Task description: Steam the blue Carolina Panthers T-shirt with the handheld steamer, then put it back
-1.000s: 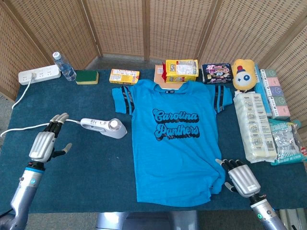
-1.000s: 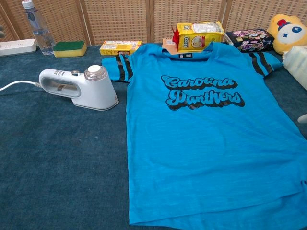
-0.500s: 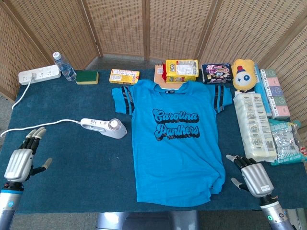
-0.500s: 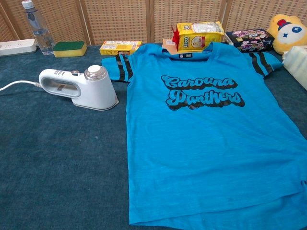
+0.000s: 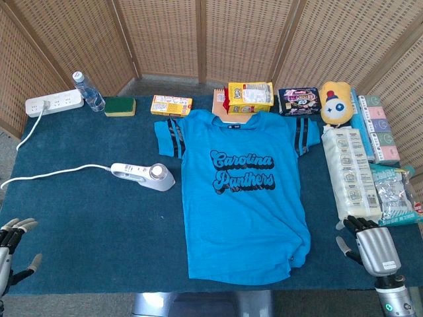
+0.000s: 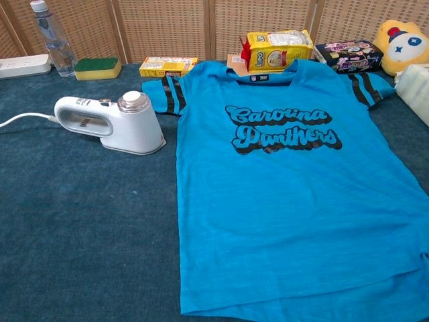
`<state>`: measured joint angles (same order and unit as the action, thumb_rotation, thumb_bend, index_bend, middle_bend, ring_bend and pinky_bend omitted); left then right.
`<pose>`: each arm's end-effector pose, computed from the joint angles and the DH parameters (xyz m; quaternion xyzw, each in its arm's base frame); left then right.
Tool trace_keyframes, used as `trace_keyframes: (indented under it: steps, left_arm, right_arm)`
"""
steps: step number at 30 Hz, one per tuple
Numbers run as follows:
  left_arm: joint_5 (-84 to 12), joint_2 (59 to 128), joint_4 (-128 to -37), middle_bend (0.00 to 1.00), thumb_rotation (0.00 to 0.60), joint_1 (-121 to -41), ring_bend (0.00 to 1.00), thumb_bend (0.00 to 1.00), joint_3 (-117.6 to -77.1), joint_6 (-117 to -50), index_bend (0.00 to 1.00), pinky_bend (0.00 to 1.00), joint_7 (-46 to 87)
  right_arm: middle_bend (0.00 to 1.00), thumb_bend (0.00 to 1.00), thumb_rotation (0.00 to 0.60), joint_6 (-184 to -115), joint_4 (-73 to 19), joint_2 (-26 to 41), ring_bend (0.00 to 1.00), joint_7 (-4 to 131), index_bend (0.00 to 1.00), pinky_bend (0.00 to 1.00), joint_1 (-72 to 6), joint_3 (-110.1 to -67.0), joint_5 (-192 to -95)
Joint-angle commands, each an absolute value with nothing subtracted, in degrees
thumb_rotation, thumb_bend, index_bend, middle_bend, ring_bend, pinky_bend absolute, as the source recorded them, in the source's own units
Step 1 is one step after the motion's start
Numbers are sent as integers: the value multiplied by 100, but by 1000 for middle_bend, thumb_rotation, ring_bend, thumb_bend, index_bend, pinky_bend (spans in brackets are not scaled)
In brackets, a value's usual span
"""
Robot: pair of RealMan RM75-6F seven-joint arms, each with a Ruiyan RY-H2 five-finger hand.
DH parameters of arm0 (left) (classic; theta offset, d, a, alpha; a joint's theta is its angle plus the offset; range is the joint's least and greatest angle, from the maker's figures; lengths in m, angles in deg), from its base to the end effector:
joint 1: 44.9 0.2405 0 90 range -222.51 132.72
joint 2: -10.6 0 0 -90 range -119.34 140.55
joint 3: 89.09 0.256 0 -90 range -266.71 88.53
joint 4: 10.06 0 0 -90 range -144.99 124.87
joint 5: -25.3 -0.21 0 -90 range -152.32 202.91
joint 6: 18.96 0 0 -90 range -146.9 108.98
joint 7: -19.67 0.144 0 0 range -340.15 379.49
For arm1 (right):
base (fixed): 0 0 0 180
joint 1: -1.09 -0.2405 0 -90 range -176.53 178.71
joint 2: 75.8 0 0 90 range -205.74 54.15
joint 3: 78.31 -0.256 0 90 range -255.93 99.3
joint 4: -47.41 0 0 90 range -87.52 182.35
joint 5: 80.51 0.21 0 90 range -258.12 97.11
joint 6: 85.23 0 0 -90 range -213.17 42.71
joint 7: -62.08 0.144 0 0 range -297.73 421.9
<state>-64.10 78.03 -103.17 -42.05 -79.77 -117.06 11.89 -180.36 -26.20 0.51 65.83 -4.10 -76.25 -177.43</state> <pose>-0.3140 0.0945 0.1414 -0.5353 -0.4692 -0.4222 0.5613 -0.3201 -0.1649 0.1170 0.6439 -0.3067 0.4385 0.5469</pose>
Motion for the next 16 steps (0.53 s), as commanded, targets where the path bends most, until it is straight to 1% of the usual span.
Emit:
trace_keyframes:
  steps: [1, 9, 16]
  left_arm:
    - [-6518, 7747, -10331, 236, 568, -4053, 136, 312, -7894, -11797, 227, 234, 1254]
    - [-6715, 7753, -10419, 236, 563, -3892, 136, 313, -7963, -11926, 227, 234, 1353]
    - [-6673, 7762, -10505, 236, 564, -3860, 136, 313, -8068, -11787, 227, 234, 1462]
  right_arm:
    - [492, 367, 600, -18061, -2692, 2, 544, 6543, 490, 625, -362, -7624, -17730]
    - [492, 363, 600, -18139, -2790, -74, 513, 6502, 490, 537, -265, -7635, -17752]
    - [492, 364, 600, -18000, -2717, -68, 510, 6557, 490, 530, -257, -7688, -17637]
